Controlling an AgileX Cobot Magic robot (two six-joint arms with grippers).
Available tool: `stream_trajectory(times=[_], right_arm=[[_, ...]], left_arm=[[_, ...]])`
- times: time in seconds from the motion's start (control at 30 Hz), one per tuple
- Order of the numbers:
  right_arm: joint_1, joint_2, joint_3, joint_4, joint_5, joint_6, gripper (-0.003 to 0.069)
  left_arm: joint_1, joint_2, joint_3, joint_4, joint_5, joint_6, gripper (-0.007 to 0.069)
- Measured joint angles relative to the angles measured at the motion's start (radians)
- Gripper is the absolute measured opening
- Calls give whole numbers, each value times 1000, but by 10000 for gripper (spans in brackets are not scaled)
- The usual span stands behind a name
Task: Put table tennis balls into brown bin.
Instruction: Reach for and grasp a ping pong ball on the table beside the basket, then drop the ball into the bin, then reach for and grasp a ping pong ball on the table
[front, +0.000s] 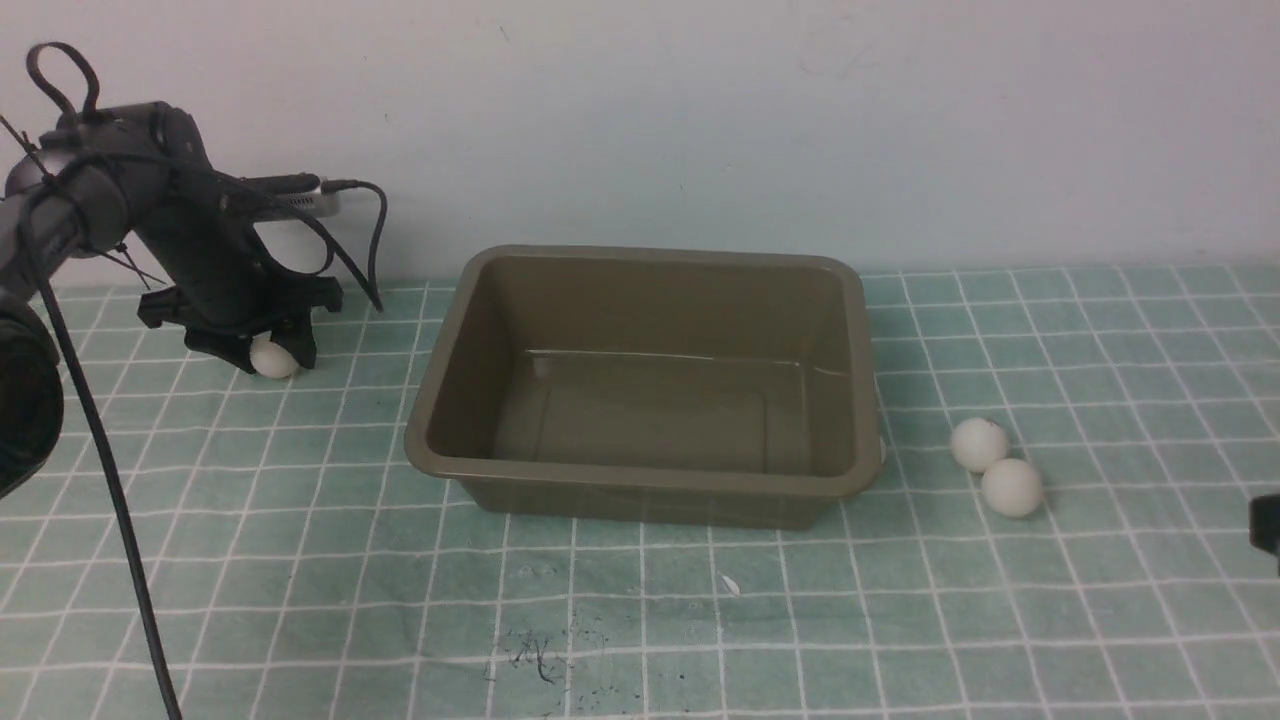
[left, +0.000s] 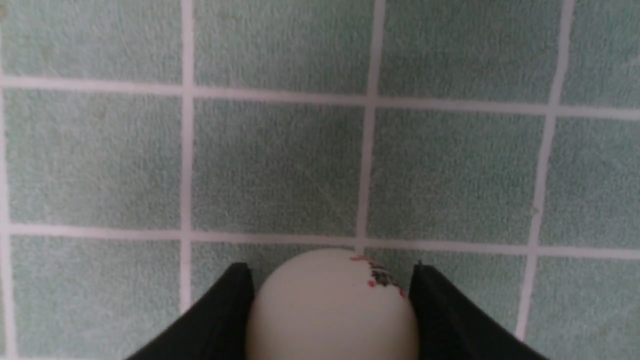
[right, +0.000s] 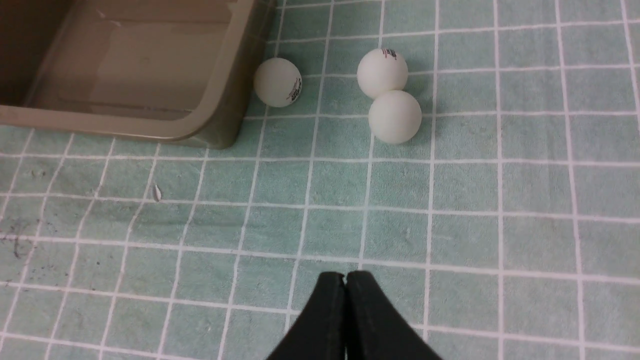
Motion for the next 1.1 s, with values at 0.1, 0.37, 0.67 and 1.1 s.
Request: stream_trajectory(times=[0.1, 0.37, 0.67, 1.1], right_arm=[[0, 150, -85, 8, 0, -63, -10], [0, 529, -232, -10, -63, -90, 96], [68, 890, -423, -57, -115, -92, 497], [95, 1101, -493, -253, -122, 49, 348]], left_arm=[[0, -20, -53, -7, 98, 4, 352], [-63, -219, -197, -286, 149, 206, 352], [-343, -164, -196, -148, 162, 161, 421], [-352, -393, -47, 31, 172, 52, 27]])
